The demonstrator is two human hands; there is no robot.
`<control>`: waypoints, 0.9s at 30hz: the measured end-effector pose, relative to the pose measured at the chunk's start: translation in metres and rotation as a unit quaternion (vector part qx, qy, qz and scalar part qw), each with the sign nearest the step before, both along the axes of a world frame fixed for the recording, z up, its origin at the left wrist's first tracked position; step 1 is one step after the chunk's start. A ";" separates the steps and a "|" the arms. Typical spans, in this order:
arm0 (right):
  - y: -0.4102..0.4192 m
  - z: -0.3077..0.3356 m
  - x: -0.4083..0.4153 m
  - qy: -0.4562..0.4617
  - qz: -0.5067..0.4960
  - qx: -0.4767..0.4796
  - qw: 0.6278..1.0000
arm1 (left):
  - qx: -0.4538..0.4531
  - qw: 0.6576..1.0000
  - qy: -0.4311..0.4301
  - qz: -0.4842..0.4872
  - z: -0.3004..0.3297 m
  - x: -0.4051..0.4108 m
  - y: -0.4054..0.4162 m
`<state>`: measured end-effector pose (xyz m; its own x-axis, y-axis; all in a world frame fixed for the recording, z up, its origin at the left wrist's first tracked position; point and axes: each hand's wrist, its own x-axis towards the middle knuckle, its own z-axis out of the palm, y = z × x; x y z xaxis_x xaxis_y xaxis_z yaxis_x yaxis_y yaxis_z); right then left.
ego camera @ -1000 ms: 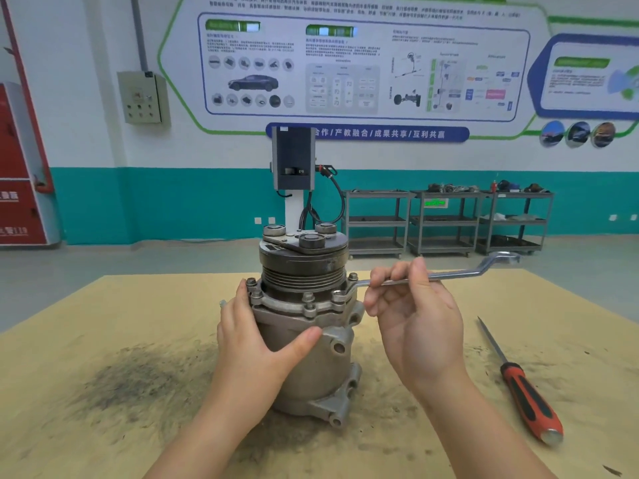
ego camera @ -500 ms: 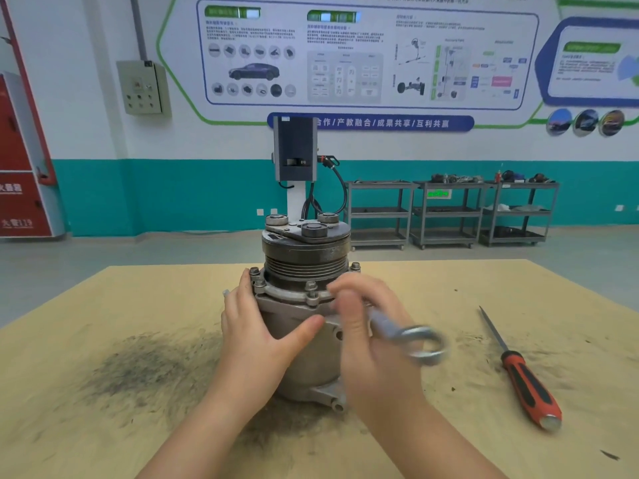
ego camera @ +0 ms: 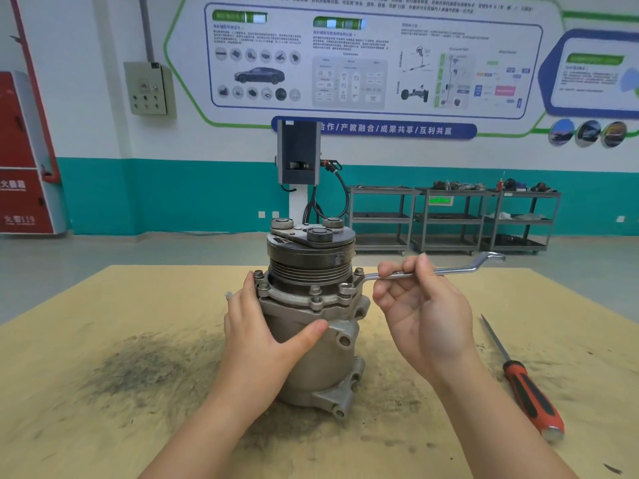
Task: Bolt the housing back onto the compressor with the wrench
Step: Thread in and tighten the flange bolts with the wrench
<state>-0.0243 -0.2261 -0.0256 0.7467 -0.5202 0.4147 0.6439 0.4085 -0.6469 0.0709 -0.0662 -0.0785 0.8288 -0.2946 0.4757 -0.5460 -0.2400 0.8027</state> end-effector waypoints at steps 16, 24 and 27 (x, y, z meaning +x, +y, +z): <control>0.050 -0.038 0.005 -0.174 -0.382 -0.508 0.752 | 0.005 1.000 0.000 0.018 0.000 0.001 -0.002; 0.023 -0.004 -0.007 -0.065 -0.184 -0.129 0.972 | 0.002 1.000 0.011 0.002 0.001 0.000 0.000; 0.012 -0.001 -0.005 -0.026 -0.094 -0.085 0.992 | -0.004 1.000 0.013 -0.003 0.002 -0.002 0.001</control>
